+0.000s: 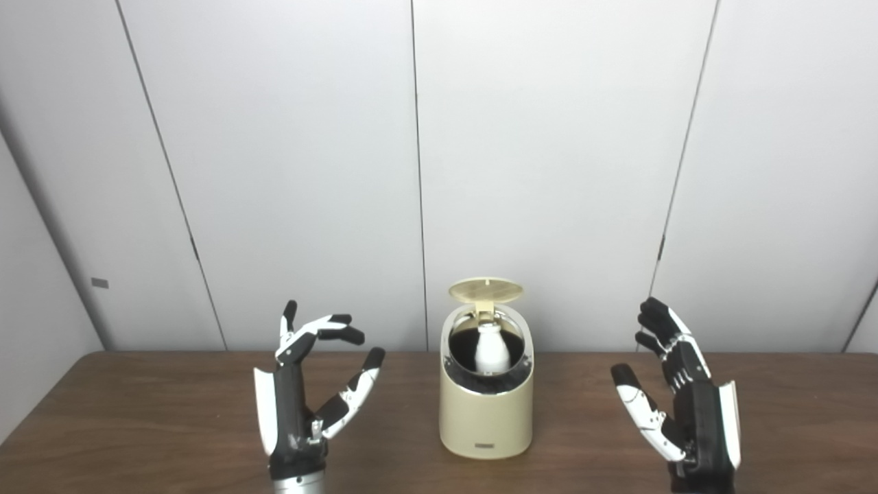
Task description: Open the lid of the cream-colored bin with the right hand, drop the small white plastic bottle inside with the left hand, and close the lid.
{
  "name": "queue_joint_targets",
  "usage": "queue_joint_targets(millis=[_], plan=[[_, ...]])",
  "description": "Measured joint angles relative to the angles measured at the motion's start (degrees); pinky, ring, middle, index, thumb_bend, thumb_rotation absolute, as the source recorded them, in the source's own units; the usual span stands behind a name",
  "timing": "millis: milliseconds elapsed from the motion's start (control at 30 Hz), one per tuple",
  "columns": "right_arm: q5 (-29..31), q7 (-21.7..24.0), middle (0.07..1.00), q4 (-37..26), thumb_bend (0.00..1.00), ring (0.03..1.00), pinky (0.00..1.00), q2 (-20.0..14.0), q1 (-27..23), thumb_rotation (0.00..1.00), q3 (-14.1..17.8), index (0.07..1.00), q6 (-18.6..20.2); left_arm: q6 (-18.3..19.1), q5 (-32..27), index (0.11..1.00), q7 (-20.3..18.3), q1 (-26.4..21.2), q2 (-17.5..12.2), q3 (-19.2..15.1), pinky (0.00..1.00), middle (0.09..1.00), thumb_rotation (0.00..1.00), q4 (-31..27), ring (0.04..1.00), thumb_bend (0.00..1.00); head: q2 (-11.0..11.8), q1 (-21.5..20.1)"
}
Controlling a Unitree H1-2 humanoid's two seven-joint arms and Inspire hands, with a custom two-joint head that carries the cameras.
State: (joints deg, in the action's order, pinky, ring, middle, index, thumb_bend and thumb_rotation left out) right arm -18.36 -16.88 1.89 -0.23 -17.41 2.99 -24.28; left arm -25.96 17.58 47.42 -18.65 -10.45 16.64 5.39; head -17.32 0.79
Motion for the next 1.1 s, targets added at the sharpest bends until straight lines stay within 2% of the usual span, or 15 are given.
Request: queue_joint_targets(millis=[33,67,167,200,233,300,333,367,467,533,633,767,867,933,1100], plan=[[-2.05,-0.48,0.826,-0.44,0.45,0.806,0.69,-0.17,-0.7,0.52,0.13,0.812,0.62,-0.01,0.01,0.488,0.09,0.03,0.03,-0.14,0.52,0.492,0.0,-0.59,0.526,0.51,0.0,0.0],[-4.09,-0.73,0.829,-1.21,0.57,0.807,0.68,-0.41,-1.52,0.55,0.12,0.817,1.64,-0.01,0.01,0.488,0.1,0.02,0.05,-0.45,0.51,0.495,0.0,-1.09,0.533,0.51,0.09,-0.09],[-9.22,-0.58,0.831,-4.12,0.72,0.805,0.66,-1.5,-4.05,0.64,-0.18,0.807,5.06,-0.01,-0.06,0.496,-0.41,0.07,0.05,-1.58,0.54,0.635,0.07,-1.5,0.599,0.49,0.09,0.0],[-10.94,-0.17,0.843,-4.99,0.73,0.808,0.67,-1.83,-4.9,0.66,-0.47,0.809,6.81,-0.01,-0.54,0.626,-1.38,0.2,0.02,-1.93,0.59,0.692,0.32,-1.49,0.658,0.39,0.18,0.09],[-12.75,0.73,0.851,-5.99,0.74,0.811,0.67,-2.32,-5.7,0.67,-0.84,0.811,8.87,-0.02,-1.57,0.707,-2.93,0.43,-0.05,-2.13,0.62,0.727,0.49,-1.48,0.695,0.33,0.26,0.35],[-14.82,2.66,0.905,-7.35,0.75,0.848,0.69,-3.27,-6.98,0.69,-1.83,0.825,12.06,-0.01,-3.26,0.773,-6.02,1.05,-0.24,-2.31,0.67,0.783,0.74,-1.32,0.761,0.3,0.26,0.26],[-15.64,3.87,0.929,-8.03,0.76,0.879,0.7,-3.67,-7.36,0.75,-2.44,0.828,13.69,-0.01,-4.06,0.781,-7.48,1.41,-0.31,-2.4,0.7,0.799,0.79,-1.15,0.786,0.29,0.26,0.26],[-16.95,5.04,0.955,-8.56,0.78,0.919,0.72,-4.22,-7.82,0.8,-3.43,0.834,15.17,-0.01,-4.45,0.784,-8.85,1.73,-0.32,-2.49,0.72,0.814,0.81,-0.79,0.812,0.29,0.26,0.0],[-22.08,10.18,0.988,-10.13,0.81,0.964,0.73,-6.27,-9.63,0.84,-6.56,0.848,19.51,0.05,-4.73,0.788,-12.32,1.86,-0.32,-3.3,0.75,0.831,0.81,0.52,0.838,0.3,0.26,-0.18],[-24.75,13.09,0.998,-11.12,0.88,0.993,0.82,-6.96,-11.32,0.88,-7.96,0.884,22.74,0.05,-4.68,0.798,-14.01,1.84,-0.23,-4.31,0.77,0.847,0.79,0.54,0.856,0.3,0.26,-0.18],[-28.62,17.22,1.0,-11.8,0.98,1.0,0.91,-8.09,-13.69,0.87,-10.1,0.919,26.53,0.05,-4.65,0.8,-15.93,1.83,-0.04,-5.78,0.77,0.847,0.75,0.8,0.856,0.29,0.53,-0.53],[-33.71,22.98,1.0,-11.7,0.93,1.0,0.94,-9.95,-17.03,0.93,-12.93,0.836,31.02,0.05,-4.65,0.776,-19.59,1.85,0.71,-7.55,0.75,0.82,0.72,1.05,0.832,0.35,0.53,-0.7],[-36.07,25.86,1.0,-10.39,0.91,1.0,0.97,-10.75,-19.37,0.97,-14.95,0.768,32.87,0.06,-4.51,0.768,-22.08,1.87,1.47,-8.88,0.74,0.814,0.71,1.19,0.827,0.39,0.62,-0.88],[-37.4,26.88,1.0,-8.02,0.93,1.0,0.97,-10.87,-20.85,0.99,-16.16,0.71,33.58,0.06,-4.42,0.761,-23.25,1.87,2.38,-9.96,0.73,0.812,0.72,1.31,0.824,0.36,0.62,-0.88],[-39.33,28.53,1.0,-4.49,0.96,1.0,1.0,-10.64,-22.6,1.0,-18.46,0.698,35.56,0.06,-3.78,0.77,-24.84,1.9,3.5,-11.8,0.74,0.819,0.76,1.4,0.834,0.4,0.53,-1.23]])
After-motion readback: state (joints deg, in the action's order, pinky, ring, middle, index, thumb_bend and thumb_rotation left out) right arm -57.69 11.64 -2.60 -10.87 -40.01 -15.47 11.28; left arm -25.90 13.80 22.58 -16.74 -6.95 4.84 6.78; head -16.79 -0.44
